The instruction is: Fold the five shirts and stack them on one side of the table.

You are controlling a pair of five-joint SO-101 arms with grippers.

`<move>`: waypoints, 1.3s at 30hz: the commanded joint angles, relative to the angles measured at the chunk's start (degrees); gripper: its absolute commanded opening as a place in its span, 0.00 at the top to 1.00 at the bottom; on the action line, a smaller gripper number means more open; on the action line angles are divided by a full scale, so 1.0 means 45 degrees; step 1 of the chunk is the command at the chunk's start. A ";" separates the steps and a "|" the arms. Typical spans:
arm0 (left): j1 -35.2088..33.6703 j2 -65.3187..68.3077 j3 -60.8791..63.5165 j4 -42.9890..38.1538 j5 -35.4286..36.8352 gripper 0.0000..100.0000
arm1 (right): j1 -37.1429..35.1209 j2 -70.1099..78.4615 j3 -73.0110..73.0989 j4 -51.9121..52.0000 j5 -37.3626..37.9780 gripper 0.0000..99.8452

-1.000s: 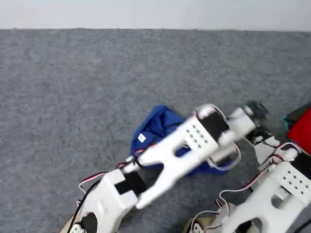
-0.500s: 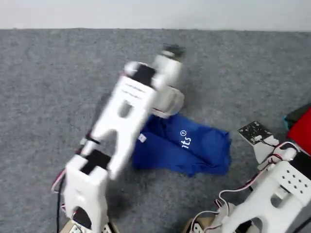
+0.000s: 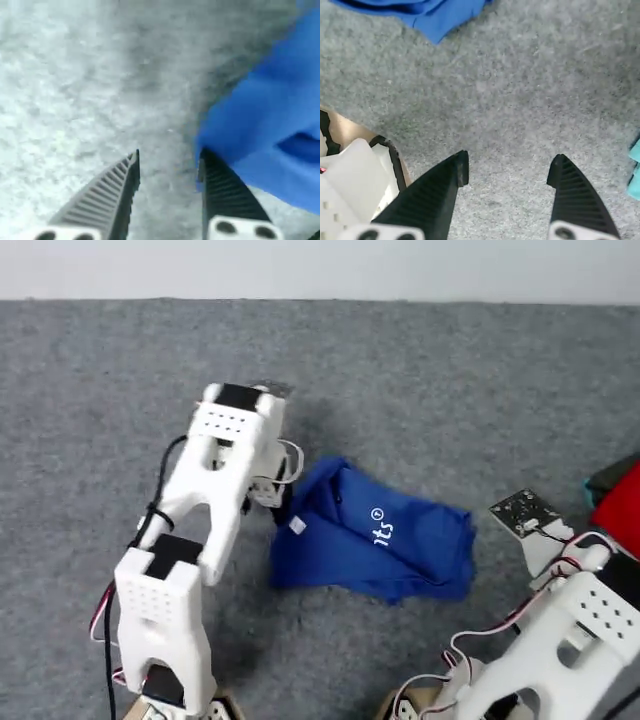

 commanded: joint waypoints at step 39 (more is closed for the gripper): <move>0.1856 0.0059 0.2335 -0.0645 -0.2071 0.99 | -0.0107 -0.0244 -0.0039 -0.0147 0.0137 0.73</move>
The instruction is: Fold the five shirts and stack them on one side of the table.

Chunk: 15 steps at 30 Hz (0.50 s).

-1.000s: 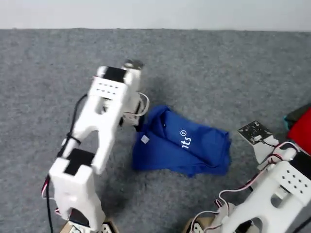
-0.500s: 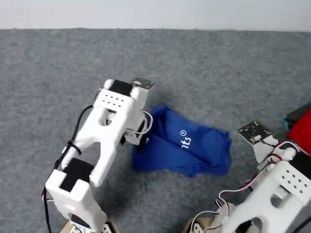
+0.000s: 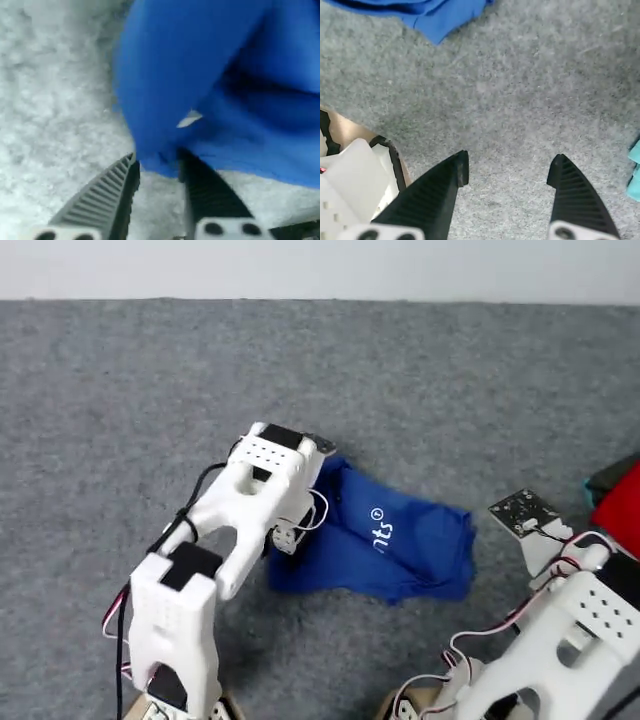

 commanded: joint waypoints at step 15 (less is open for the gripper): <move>0.2305 -0.2286 -0.5538 0.1504 -0.0918 0.99 | -0.0049 -0.0244 -0.0039 -0.0147 0.0137 0.73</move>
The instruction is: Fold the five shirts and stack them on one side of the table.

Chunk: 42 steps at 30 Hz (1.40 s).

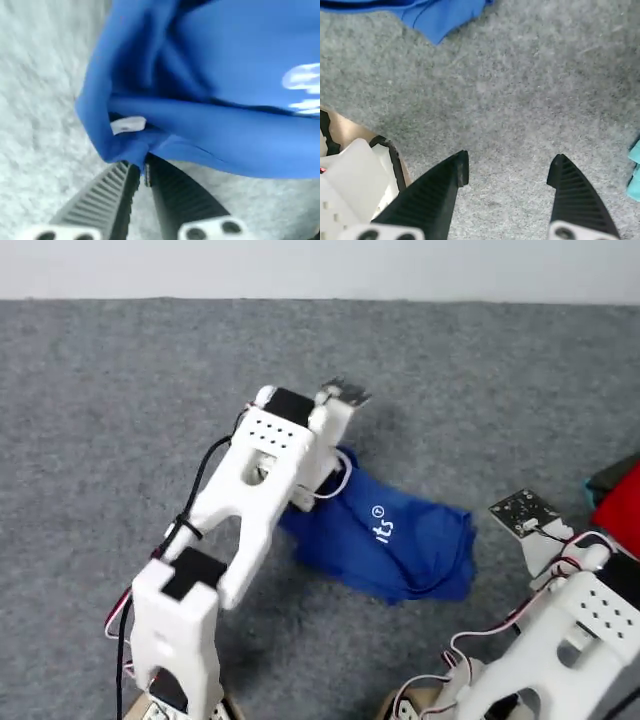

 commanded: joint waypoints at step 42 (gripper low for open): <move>-0.0606 0.0156 -0.4737 0.0430 0.2227 0.87 | -1.1575 0.0596 -0.3927 -0.1670 -1.0081 0.73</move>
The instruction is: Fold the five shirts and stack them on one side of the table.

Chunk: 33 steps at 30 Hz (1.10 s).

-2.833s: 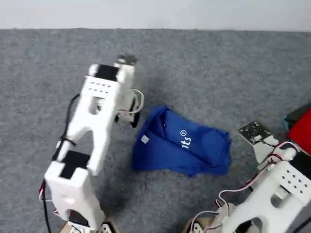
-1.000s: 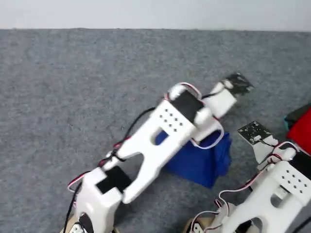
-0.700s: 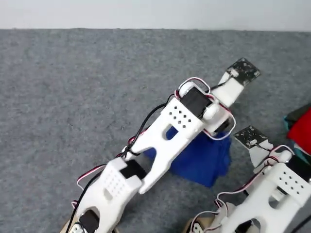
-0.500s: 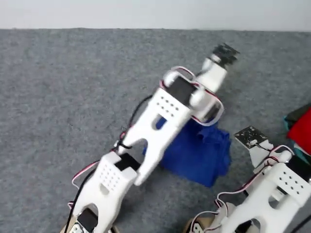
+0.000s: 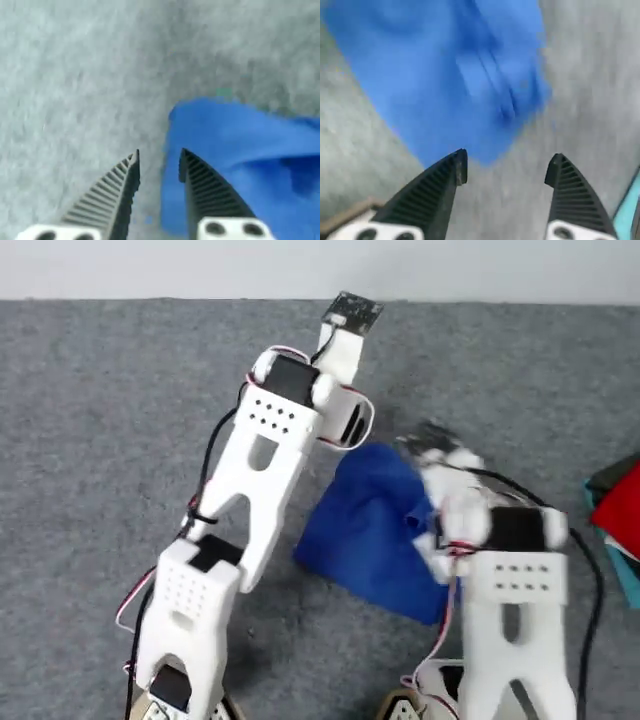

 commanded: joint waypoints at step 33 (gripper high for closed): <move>-0.3653 -0.9592 1.1907 0.0332 0.0176 0.87 | 0.1162 0.4132 -0.7697 0.2295 -0.5099 0.73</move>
